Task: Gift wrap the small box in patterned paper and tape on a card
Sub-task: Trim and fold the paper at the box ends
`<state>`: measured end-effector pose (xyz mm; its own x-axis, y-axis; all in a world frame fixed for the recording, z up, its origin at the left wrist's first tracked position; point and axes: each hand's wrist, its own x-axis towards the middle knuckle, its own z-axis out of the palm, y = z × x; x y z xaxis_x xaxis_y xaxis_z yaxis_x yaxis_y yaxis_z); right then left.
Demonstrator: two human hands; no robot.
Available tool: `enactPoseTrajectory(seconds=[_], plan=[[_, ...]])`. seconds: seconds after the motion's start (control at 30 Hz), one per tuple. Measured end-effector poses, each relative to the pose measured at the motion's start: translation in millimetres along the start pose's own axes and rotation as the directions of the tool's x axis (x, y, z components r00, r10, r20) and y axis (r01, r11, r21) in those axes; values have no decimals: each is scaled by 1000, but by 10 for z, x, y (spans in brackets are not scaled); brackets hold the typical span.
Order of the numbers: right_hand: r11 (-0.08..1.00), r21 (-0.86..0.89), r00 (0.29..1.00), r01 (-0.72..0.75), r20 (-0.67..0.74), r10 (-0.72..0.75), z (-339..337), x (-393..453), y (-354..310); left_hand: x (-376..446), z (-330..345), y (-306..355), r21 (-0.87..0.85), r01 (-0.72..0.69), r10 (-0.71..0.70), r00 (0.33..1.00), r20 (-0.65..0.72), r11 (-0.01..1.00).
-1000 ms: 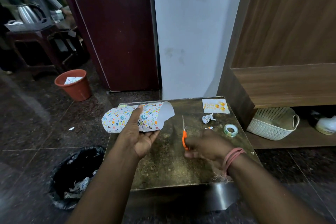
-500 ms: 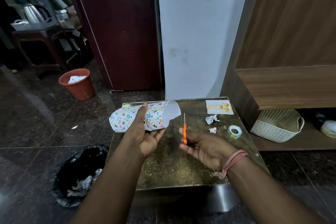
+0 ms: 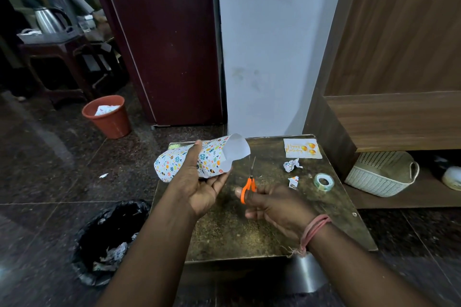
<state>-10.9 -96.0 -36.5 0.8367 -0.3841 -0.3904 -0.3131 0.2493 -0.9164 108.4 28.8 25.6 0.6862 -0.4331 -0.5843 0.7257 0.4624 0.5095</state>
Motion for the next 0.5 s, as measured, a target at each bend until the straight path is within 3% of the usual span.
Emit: enactPoseTrajectory(seconds=[0.13,0.5], plan=[[985,-153,994,74,-68,-86,-29,-31,-82,-10,6,-4,34,40,-41,999,25,999],[991,-106,996,77,-44,-82,-57,-38,-149,-41,8,-47,72,76,-79,996,50,995]])
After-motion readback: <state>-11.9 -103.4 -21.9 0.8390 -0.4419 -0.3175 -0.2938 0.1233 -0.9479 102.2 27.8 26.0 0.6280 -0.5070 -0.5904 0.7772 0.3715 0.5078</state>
